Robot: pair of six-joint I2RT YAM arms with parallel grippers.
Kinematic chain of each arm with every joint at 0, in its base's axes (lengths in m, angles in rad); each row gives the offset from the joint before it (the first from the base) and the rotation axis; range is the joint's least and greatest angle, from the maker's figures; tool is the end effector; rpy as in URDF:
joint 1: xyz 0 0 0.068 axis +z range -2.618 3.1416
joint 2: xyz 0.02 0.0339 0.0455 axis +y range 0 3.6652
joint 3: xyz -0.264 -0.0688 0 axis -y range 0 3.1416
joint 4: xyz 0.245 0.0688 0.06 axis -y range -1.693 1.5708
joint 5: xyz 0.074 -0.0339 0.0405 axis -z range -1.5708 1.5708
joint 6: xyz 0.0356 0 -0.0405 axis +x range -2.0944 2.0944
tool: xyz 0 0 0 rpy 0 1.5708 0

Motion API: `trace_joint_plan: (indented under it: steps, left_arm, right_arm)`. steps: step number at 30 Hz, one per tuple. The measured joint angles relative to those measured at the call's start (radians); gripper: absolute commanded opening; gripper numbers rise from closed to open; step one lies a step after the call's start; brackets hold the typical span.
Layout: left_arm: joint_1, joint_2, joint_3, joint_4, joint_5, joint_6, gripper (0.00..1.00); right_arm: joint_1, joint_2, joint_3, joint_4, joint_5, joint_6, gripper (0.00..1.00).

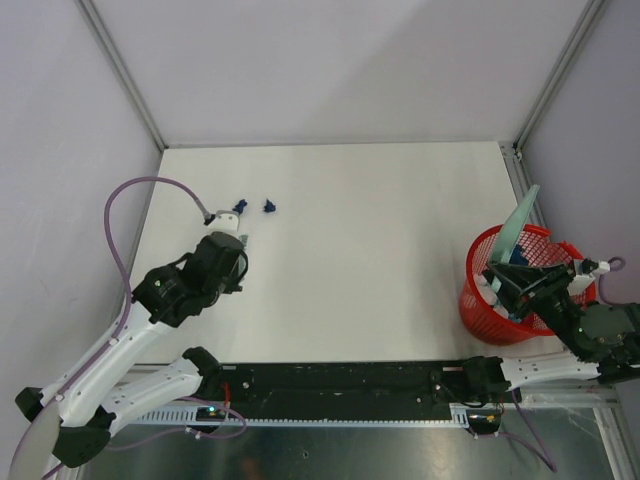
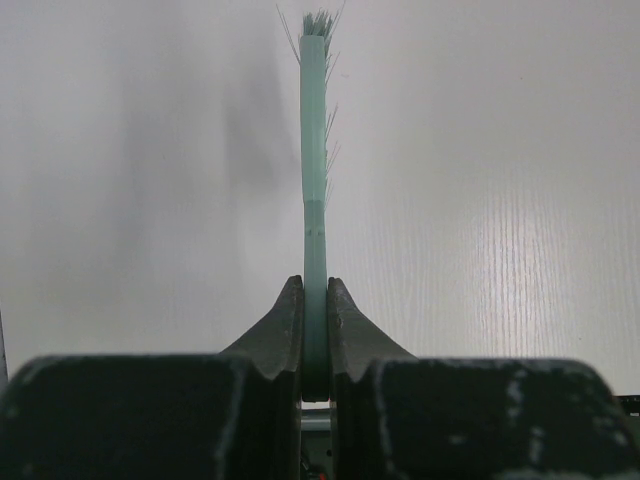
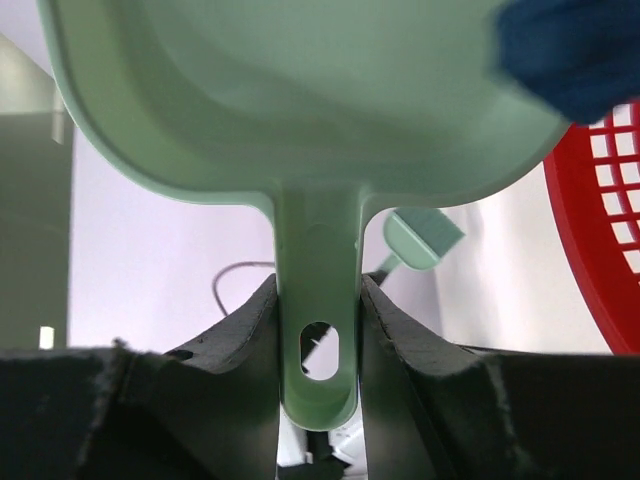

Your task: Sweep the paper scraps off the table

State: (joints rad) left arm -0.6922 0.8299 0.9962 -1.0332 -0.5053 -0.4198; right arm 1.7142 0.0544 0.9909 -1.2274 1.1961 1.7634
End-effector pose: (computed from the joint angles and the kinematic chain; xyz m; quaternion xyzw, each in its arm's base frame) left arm 0.1200 -0.0771 0.3279 0.0380 0.9122 0.0231 0.4074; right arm 0.0418 -0.0580 0.3358 0.3524 0.6544 0.5621 0.3627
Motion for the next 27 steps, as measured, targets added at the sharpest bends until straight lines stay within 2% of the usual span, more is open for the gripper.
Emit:
trace_joint_plan:
  steps: [6,13,17,22,27]
  left_arm:
    - [0.0,-0.002,0.0,0.0,0.0,0.0,0.0]
    - [0.0,-0.002,0.0,0.0,0.0,0.0,0.0]
    - [0.0,-0.002,0.0,0.0,0.0,0.0,0.0]
    - [0.0,-0.011,0.0,0.0,0.0,0.0,0.0]
    - [0.0,-0.011,0.0,0.0,0.0,0.0,0.0]
  right_arm:
    - [0.005,-0.046,-0.04,0.068,0.057,0.045,0.0]
    - [0.005,-0.046,-0.045,0.151,0.064,0.0,0.0]
    - [0.004,-0.046,-0.045,0.193,0.062,-0.084,0.0]
    - [-0.002,-0.035,-0.038,0.306,0.059,-0.296,0.0]
    - [-0.003,0.101,0.044,0.343,0.065,-0.421,0.0]
